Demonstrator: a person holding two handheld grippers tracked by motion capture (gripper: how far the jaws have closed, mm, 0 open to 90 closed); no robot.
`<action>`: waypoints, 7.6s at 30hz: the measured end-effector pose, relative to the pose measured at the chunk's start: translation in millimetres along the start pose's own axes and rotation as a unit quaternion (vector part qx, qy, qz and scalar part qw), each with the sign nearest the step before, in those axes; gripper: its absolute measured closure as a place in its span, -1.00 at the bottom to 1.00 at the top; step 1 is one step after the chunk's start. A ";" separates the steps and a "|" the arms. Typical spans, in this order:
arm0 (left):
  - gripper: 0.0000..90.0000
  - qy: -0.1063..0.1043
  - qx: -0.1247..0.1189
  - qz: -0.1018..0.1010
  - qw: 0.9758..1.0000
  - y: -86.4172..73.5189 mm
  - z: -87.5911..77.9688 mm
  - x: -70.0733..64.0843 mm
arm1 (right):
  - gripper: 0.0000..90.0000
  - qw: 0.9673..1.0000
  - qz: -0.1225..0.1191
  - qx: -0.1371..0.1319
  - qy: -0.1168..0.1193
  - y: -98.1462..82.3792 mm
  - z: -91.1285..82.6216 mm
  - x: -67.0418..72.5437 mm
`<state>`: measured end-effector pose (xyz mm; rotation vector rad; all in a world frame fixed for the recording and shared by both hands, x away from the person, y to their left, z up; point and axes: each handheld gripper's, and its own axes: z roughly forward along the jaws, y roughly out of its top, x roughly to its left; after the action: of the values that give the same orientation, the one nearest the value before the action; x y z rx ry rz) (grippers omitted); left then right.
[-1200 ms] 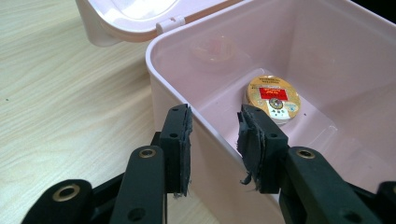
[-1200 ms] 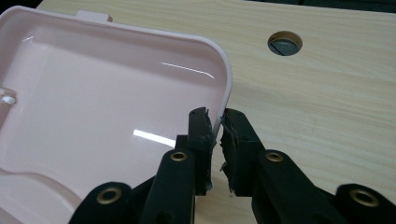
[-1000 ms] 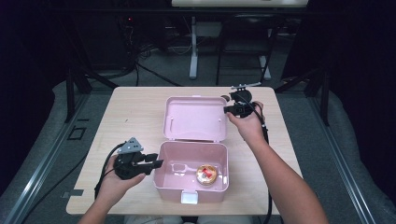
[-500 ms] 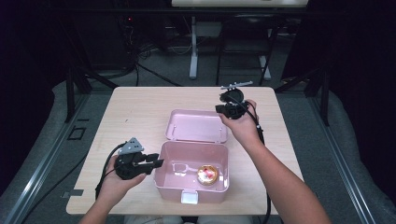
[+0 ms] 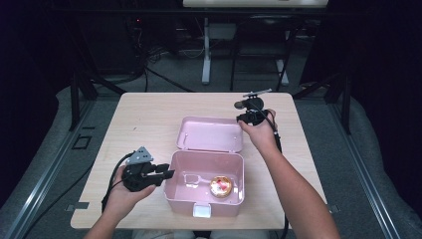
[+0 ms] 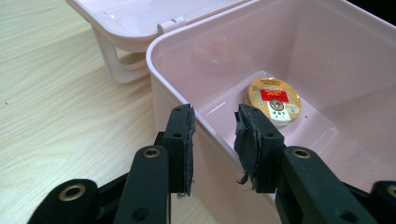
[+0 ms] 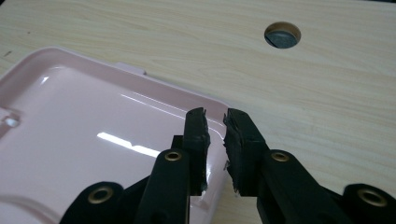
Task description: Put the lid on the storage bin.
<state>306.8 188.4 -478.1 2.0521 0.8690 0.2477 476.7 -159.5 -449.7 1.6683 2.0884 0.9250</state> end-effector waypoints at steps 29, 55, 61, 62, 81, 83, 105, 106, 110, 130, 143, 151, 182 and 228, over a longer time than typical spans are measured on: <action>0.47 -0.002 -0.003 -0.003 1.000 -0.6 0.3 0.5 | 0.81 0.997 0.050 0.056 -0.025 -3.9 42.6 -10.0; 0.49 -0.002 0.000 0.002 1.000 -0.2 0.7 0.3 | 0.89 0.999 0.022 -0.023 -0.026 6.4 -10.8 -3.1; 0.49 -0.001 0.000 0.002 1.000 -0.2 0.7 -0.1 | 0.89 0.998 -0.008 -0.053 -0.034 7.9 -29.1 2.5; 0.49 -0.001 0.000 0.002 1.000 -0.2 0.6 -0.3 | 0.89 0.998 -0.009 -0.056 -0.035 7.5 -31.8 3.9; 0.41 0.002 0.001 -0.009 1.000 1.8 3.2 3.1 | 0.91 0.986 -0.076 -0.143 -0.035 0.3 -70.7 18.0; 0.29 0.011 0.000 -0.006 1.000 3.6 3.4 5.2 | 0.91 0.986 -0.077 -0.144 -0.033 0.4 -70.9 18.1; 0.17 0.077 -0.046 -0.025 0.996 77.7 21.9 59.6 | 0.91 0.985 -0.078 -0.151 -0.016 2.6 -64.9 20.5; 0.18 0.082 -0.048 -0.026 0.995 81.3 23.6 61.5 | 0.91 0.985 -0.077 -0.154 -0.014 2.5 -64.9 20.5; 0.26 0.090 -0.060 -0.043 0.993 92.0 28.6 67.3 | 0.92 0.985 -0.075 -0.156 -0.006 2.2 -66.0 19.5; 0.71 0.107 -0.055 -0.064 0.991 116.0 47.0 74.9 | 0.91 0.985 -0.073 -0.156 0.011 2.2 -68.3 19.6; 0.73 0.102 -0.067 -0.064 0.990 114.1 41.2 72.5 | 0.71 0.990 -0.019 -0.109 0.083 -5.1 -54.4 5.7; 0.74 0.091 -0.077 -0.067 0.991 113.8 32.1 70.8 | 0.79 0.988 -0.016 -0.122 0.094 -6.5 -59.3 8.4; 0.75 0.069 -0.120 -0.017 0.990 102.7 -14.7 38.1 | 0.70 0.972 -0.075 -0.193 0.111 -32.9 -115.7 30.1; 0.57 0.058 -0.103 0.003 0.993 73.6 -22.6 14.8 | 0.50 0.972 -0.072 -0.157 0.157 -81.6 -115.4 22.9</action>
<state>343.2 185.0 -408.7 1.8639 0.8688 0.4452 339.7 -180.3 -413.9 1.2601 2.0810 1.4596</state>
